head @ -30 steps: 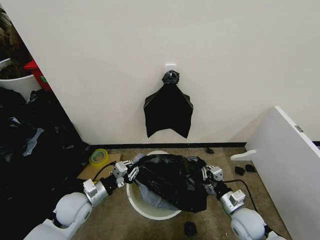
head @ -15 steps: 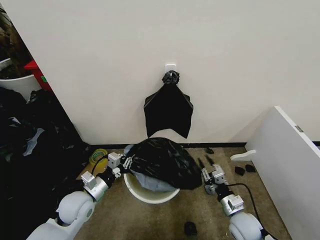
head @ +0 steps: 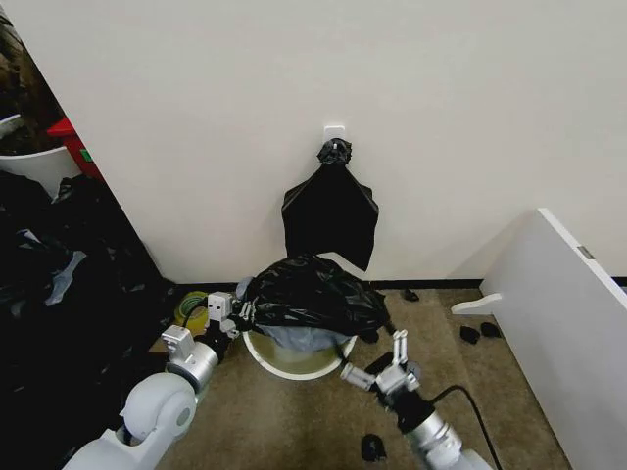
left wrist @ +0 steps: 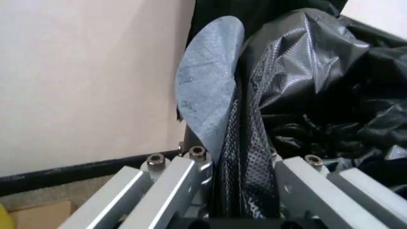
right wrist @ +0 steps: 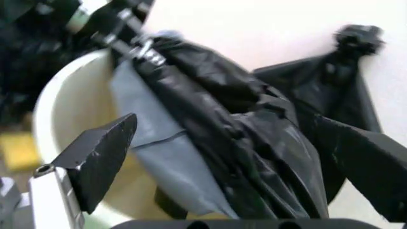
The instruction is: Place the garbage bag over the trash bin.
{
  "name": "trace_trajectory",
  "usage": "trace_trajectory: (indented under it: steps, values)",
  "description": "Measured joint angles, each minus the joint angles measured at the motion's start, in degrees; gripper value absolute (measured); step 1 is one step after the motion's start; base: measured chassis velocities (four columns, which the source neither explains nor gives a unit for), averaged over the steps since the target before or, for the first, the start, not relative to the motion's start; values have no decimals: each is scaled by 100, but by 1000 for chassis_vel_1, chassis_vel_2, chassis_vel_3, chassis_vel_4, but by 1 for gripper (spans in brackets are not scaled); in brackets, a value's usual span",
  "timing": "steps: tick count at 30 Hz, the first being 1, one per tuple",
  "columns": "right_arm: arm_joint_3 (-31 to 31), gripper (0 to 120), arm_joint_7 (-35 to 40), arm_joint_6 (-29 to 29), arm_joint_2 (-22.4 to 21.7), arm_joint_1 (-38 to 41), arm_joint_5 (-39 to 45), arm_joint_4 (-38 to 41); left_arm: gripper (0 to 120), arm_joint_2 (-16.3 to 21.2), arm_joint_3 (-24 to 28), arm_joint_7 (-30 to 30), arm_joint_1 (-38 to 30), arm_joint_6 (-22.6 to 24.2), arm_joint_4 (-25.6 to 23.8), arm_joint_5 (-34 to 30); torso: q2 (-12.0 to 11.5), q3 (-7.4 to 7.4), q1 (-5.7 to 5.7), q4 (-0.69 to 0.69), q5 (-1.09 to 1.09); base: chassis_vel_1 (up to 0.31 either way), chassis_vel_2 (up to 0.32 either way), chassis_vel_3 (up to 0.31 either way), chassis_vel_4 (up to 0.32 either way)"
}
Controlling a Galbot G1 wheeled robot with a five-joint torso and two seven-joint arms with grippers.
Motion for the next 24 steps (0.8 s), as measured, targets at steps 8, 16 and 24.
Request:
trace_trajectory:
  steps: [8, 16, 24]
  values:
    - [-34, 78, -144, -429, -3, 31, -409, 107, 4, -46, 24, -11, 7, -62, -18, 178, 0, 1, 0, 0, 0, 0, 0, 0, 0]
    - [-76, 50, -557, -1292, -486, 30, -129, 527, 4, -70, 47, -10, -18, -88, -32, 267, 0, 0, 0, 0, 0, 0, 0, 0, 0]
    - [-160, 66, -953, -1950, -1005, 205, 150, 836, 4, -110, 101, -6, -50, -91, -34, 377, 0, 1, 1, 0, 0, 0, 0, 0, 0]
